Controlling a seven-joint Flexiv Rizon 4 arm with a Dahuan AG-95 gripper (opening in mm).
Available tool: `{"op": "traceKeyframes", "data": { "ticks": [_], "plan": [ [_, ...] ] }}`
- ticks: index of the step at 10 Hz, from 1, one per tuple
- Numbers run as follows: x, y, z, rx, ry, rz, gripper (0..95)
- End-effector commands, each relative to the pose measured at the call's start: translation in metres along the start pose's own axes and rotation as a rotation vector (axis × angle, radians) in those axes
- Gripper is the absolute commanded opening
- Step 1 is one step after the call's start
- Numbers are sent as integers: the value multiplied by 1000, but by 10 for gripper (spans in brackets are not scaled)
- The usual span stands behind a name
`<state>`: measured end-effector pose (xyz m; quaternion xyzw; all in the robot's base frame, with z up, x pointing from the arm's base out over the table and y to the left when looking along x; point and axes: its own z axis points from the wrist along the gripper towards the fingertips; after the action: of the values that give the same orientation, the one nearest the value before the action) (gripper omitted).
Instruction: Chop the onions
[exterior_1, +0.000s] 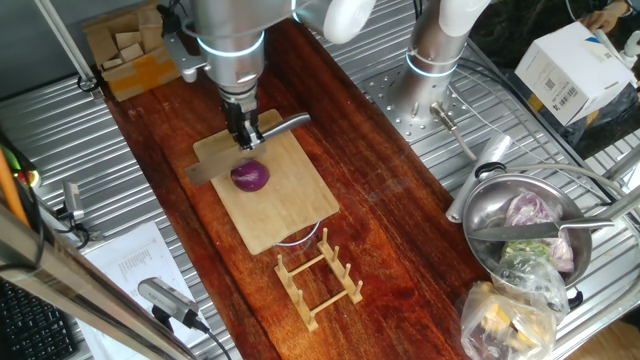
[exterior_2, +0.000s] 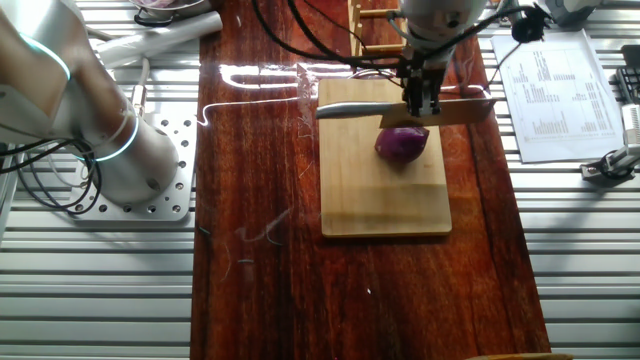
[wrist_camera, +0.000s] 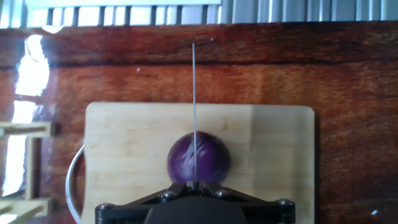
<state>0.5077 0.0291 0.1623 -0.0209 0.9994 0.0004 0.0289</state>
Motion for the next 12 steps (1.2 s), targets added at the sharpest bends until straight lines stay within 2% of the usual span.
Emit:
{"op": "traceKeyframes", "data": {
  "ticks": [1, 12],
  "plan": [
    [1, -1, -2, 0, 0, 12, 0],
    [-1, -2, 5, -9, -30, 4, 0]
  ]
}}
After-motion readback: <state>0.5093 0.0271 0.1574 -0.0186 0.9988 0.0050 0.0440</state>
